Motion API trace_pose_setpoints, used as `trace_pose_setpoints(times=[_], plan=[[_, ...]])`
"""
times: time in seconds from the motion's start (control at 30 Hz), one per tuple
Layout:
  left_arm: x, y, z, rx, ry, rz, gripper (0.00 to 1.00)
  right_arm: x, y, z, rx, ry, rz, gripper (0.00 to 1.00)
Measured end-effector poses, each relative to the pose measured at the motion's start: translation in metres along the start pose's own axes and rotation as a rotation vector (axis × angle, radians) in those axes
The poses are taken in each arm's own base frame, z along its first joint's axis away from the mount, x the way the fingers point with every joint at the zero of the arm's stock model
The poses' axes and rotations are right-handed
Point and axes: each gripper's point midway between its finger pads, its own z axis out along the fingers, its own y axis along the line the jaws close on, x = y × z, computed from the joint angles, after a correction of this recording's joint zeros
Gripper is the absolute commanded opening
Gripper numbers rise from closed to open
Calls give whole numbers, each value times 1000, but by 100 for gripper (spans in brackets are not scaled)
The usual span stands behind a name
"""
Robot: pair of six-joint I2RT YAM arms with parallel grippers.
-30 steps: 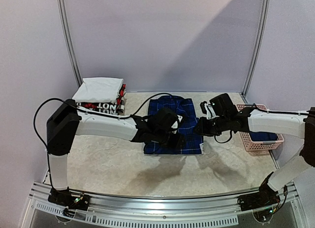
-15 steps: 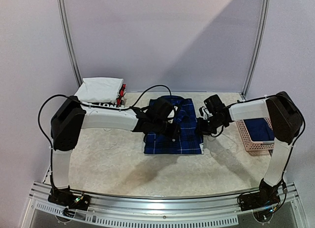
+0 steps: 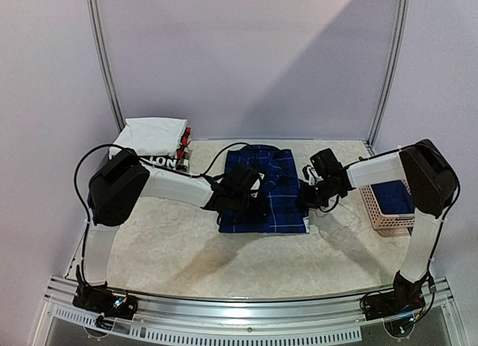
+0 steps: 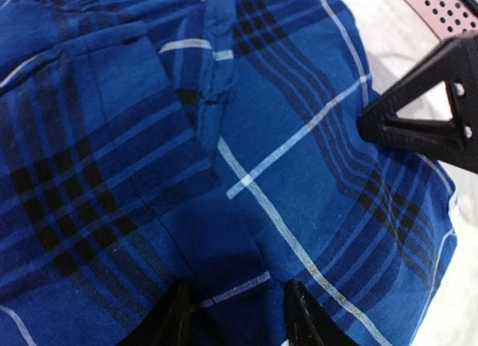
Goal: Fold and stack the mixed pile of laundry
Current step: Pick up the 2/3-rectangle-folded shirt from the corner of the board.
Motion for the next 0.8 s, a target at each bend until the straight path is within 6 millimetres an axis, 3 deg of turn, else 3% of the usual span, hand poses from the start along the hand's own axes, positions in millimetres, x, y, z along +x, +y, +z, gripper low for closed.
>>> trace_pose_setpoints(times=[0.23,0.47,0.63,0.8], plan=[[24,-19,-17,11,-19,15,45,40,5,-16,24,22,-26,17],[59,-51,-60,-8,32,98,47,72,7,-41,100,44,-52,20],[51,-68,-100,-31,7,195,54,71,24,-72,100,-5,-86,22],[40,-75,-132,-133,-61,410,60,68,39,-96,74,-59,-108,26]])
